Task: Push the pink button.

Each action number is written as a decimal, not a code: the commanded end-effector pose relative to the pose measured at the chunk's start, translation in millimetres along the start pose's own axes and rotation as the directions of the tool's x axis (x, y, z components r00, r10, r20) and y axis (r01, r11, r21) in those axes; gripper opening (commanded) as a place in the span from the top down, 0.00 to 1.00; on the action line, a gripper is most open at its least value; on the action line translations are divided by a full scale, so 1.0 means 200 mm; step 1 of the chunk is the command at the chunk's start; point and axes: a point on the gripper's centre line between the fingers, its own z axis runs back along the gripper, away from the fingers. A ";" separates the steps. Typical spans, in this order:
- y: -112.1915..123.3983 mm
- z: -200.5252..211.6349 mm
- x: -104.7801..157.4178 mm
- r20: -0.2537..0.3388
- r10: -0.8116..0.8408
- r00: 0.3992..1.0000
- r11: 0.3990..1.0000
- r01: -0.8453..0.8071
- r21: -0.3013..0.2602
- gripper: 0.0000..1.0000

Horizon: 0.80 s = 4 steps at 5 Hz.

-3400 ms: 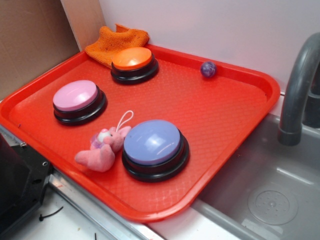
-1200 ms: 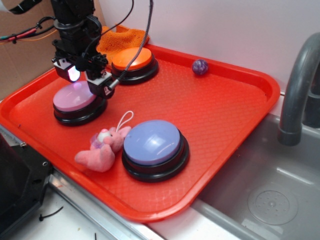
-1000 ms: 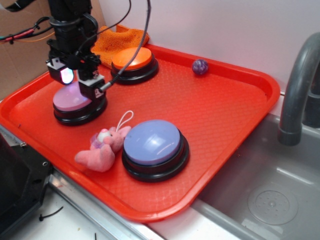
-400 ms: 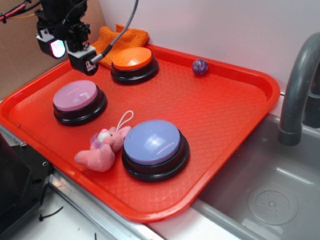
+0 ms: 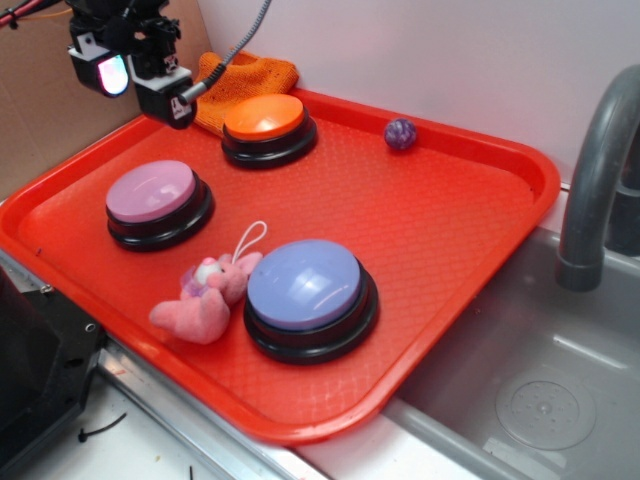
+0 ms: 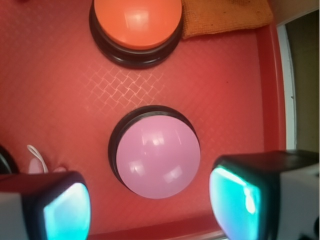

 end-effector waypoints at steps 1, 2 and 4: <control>0.01 0.16 0.01 0.105 0.003 0.995 1.000 -0.003 0.002 0.00; 0.03 0.20 0.00 0.133 0.008 0.991 1.000 -0.007 -0.011 0.00; 0.05 0.26 -0.02 0.160 0.030 0.987 0.999 -0.027 -0.020 0.00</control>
